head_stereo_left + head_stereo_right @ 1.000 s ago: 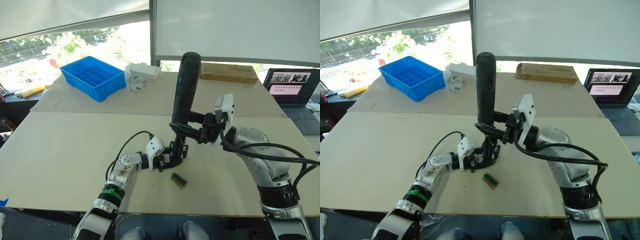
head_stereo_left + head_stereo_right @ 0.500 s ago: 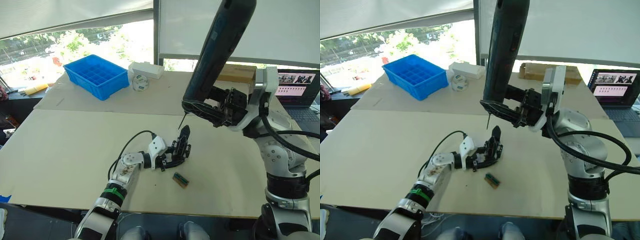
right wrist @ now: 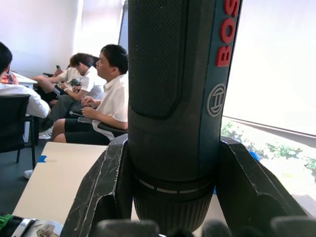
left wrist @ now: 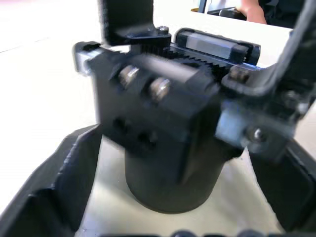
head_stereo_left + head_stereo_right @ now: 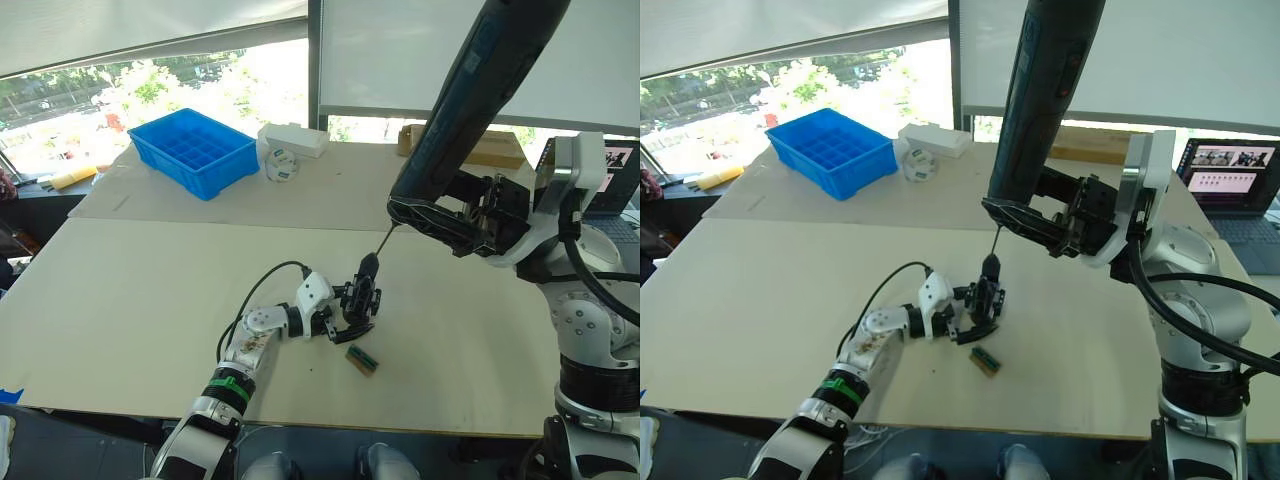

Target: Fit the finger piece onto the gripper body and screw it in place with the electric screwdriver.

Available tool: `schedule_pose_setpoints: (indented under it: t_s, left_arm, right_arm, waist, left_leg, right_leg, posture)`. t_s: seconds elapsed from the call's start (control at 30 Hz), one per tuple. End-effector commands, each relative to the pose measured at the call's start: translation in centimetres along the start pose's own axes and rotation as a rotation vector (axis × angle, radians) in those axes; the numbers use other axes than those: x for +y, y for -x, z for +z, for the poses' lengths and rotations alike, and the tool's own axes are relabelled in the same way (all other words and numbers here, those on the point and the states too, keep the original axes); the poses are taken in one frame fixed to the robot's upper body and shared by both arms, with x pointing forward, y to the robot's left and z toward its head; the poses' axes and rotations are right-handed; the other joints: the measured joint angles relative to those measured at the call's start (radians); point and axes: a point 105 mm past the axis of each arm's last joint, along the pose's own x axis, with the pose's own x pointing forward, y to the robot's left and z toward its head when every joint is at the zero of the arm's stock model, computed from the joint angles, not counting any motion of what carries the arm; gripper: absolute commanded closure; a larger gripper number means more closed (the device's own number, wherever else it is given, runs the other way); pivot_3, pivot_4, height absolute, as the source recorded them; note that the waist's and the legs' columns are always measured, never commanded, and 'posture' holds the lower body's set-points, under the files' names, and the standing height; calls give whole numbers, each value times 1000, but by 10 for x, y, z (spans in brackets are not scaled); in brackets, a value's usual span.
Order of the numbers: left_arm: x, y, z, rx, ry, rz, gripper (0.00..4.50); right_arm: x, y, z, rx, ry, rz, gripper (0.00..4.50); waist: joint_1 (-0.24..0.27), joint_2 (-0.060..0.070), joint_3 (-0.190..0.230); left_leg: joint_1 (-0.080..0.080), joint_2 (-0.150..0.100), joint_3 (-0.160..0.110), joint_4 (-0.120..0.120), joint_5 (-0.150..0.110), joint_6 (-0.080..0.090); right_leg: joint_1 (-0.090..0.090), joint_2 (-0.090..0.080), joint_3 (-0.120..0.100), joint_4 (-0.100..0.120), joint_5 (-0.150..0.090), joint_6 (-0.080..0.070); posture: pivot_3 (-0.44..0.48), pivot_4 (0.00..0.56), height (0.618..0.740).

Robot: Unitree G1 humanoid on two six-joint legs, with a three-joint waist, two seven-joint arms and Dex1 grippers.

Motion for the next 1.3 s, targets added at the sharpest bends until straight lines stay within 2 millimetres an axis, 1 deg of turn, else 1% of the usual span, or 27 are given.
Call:
schedule_pose_setpoints:
  t_s: [0.03,0.13,0.3,0.4,0.57,0.63,0.77,0.87,0.93,1.03,1.1,1.17,1.3]
  left_arm:
    - [5,18,-20,66,62,47,22]
    - [11,34,-14,62,51,65,22]
    - [20,79,-6,80,39,79,22]
    - [15,109,-2,100,59,17,22]
    - [11,158,10,127,22,-46,22]
    - [15,178,13,141,4,-22,22]
    - [26,219,18,172,-42,76,22]
    - [32,241,21,180,-57,138,22]
    - [33,248,23,174,-59,165,22]
    - [32,249,24,163,-62,168,22]
    - [29,242,27,144,-72,144,22]
    - [27,237,30,127,-81,129,22]
    - [17,223,34,113,-85,60,22]
  right_arm:
    - [3,4,20,-46,61,2,2589]
    - [3,12,20,-23,65,-16,2589]
    - [-2,39,20,46,85,-98,2589]
    - [-3,56,19,87,99,-161,2589]
    - [0,91,12,177,121,-264,2589]
    - [6,106,7,226,132,-292,2589]
    - [13,130,1,266,140,-386,2589]
    - [18,141,-4,286,150,-431,2589]
    - [20,144,-8,290,149,-447,2589]
    - [21,145,-13,289,144,-455,2589]
    - [21,139,-13,273,144,-435,2589]
    - [20,133,-12,260,146,-418,2589]
    - [21,115,-4,217,142,-354,2589]
  waist:
    - [-5,0,0]
    - [-15,0,0]
    - [-21,0,1]
    - [-20,1,1]
    - [-11,2,4]
    - [-5,3,6]
    - [5,4,8]
    - [5,5,10]
    - [4,7,11]
    - [4,8,14]
    - [4,9,15]
    - [4,9,16]
    - [3,10,16]
  left_leg:
    - [0,0,0,0,0,0]
    - [0,1,0,-1,0,-1]
    - [0,1,0,-2,1,-2]
    - [0,1,0,-1,1,-2]
    - [-2,1,1,-2,1,-2]
    - [-3,1,1,-1,1,-2]
    - [-3,0,1,-2,1,-2]
    - [-3,0,1,-2,1,-2]
    - [-3,0,2,-2,1,-2]
    - [-3,0,3,-2,0,-2]
    - [-2,0,3,-2,0,-2]
    - [-2,0,3,-2,0,-2]
    - [-3,0,4,-2,1,-2]
  right_leg:
    - [0,0,0,0,0,0]
    - [0,1,0,0,0,0]
    - [-1,2,1,0,0,-1]
    - [-1,2,1,0,0,-1]
    - [-3,1,2,-1,0,0]
    - [-4,2,2,-1,0,0]
    - [-4,2,2,-1,-1,1]
    - [-4,3,2,-1,-2,3]
    - [-4,3,2,-1,-5,7]
    - [-4,2,3,-1,-4,8]
    - [-5,3,3,-1,-4,7]
    - [-5,4,3,0,-1,3]
    - [-6,7,4,0,-1,2]
  posture:
    - [0,150,740]
    - [0,150,740]
    - [0,150,740]
    - [0,150,740]
    - [0,150,740]
    - [0,150,740]
    - [0,150,740]
    - [0,150,740]
    - [0,150,740]
    - [0,150,740]
    - [0,150,740]
    - [0,150,740]
    - [0,150,740]
